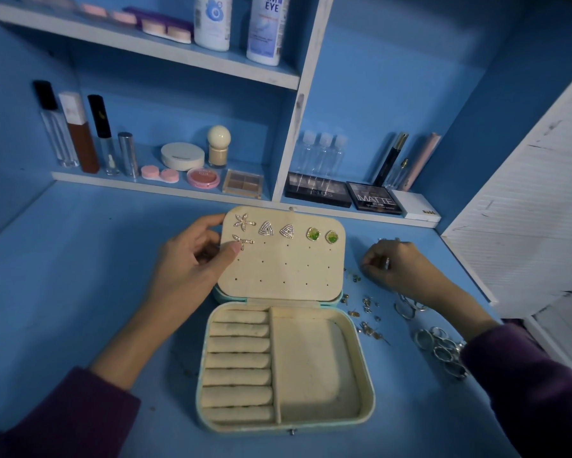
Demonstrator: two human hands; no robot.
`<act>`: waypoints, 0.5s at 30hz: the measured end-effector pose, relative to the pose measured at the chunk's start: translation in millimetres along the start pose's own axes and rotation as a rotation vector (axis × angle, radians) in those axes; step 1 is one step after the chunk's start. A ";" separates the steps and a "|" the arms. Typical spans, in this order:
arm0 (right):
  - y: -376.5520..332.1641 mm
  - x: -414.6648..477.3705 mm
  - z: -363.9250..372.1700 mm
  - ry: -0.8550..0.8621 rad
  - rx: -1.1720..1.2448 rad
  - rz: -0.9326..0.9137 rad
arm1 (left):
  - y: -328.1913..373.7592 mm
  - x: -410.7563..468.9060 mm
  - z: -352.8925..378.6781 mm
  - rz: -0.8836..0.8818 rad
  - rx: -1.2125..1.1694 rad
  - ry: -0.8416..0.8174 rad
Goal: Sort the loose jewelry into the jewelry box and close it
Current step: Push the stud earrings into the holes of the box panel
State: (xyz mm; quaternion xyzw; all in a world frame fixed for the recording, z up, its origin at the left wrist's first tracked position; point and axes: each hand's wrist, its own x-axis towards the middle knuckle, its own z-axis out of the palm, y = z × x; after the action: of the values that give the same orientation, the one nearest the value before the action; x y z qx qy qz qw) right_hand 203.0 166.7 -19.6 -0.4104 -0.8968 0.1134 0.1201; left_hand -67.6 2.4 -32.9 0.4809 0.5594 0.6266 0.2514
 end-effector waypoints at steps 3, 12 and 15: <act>4.0 -2.4 2.5 0.040 -0.009 -0.015 | 0.0 0.1 -0.1 0.002 0.008 0.003; 9.1 -10.4 -1.1 0.077 0.090 0.006 | 0.1 -0.2 0.1 -0.010 0.016 0.002; 8.4 -9.9 -1.1 0.069 0.096 0.000 | 0.8 -0.2 0.3 -0.015 0.016 0.001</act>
State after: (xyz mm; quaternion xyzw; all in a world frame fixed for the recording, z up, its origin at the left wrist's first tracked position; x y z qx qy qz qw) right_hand 215.6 164.6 -22.3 -0.4079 -0.8856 0.1421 0.1705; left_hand -67.1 2.1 -32.3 0.4784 0.5682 0.6204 0.2517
